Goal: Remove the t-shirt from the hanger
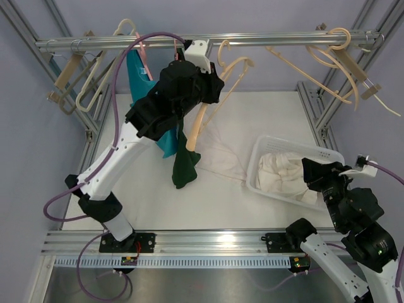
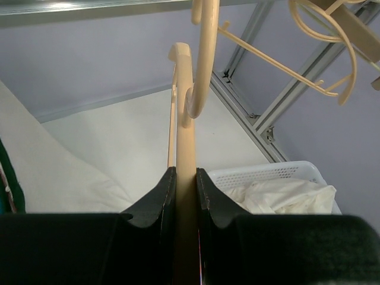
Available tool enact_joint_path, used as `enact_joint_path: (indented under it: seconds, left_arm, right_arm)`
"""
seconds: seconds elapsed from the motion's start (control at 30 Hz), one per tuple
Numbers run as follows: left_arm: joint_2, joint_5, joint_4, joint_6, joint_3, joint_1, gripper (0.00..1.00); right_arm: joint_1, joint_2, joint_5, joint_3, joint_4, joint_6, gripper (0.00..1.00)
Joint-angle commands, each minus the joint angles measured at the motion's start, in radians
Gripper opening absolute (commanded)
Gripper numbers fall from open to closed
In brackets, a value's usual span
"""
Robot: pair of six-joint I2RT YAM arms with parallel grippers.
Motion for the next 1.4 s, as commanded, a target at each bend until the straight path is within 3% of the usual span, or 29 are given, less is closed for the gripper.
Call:
enact_joint_path:
  seconds: [0.0,0.03,0.1,0.17,0.37,1.07,1.37]
  left_arm:
    - [0.051,-0.044,0.059,0.05,0.121,0.005,0.0]
    - [0.091,-0.054,0.058,0.056,0.143,0.005,0.0]
    - [0.125,-0.062,0.058,0.065,0.184,0.007,0.0]
    - [0.169,-0.076,0.061,0.076,0.241,0.007,0.0]
    - [0.248,-0.101,0.081,0.102,0.322,0.01,0.0]
    - [0.357,-0.052,0.173,0.114,0.351,0.082,0.0]
    - [0.348,-0.021,0.176,0.07,0.267,0.082,0.0]
  right_arm:
    - [-0.002,-0.021,-0.119,-0.005,0.048,-0.039,0.13]
    - [-0.002,-0.019,-0.146,-0.004,0.043,-0.042,0.06]
    - [-0.002,-0.014,-0.177,0.001,0.043,-0.051,0.07]
    - [-0.002,-0.014,-0.22,-0.01,0.055,-0.059,0.16]
    - [-0.002,-0.001,-0.332,-0.067,0.11,-0.068,0.3]
    - [-0.002,0.009,-0.449,-0.151,0.166,-0.082,0.31]
    - [-0.002,0.007,-0.438,-0.156,0.17,-0.085,0.31]
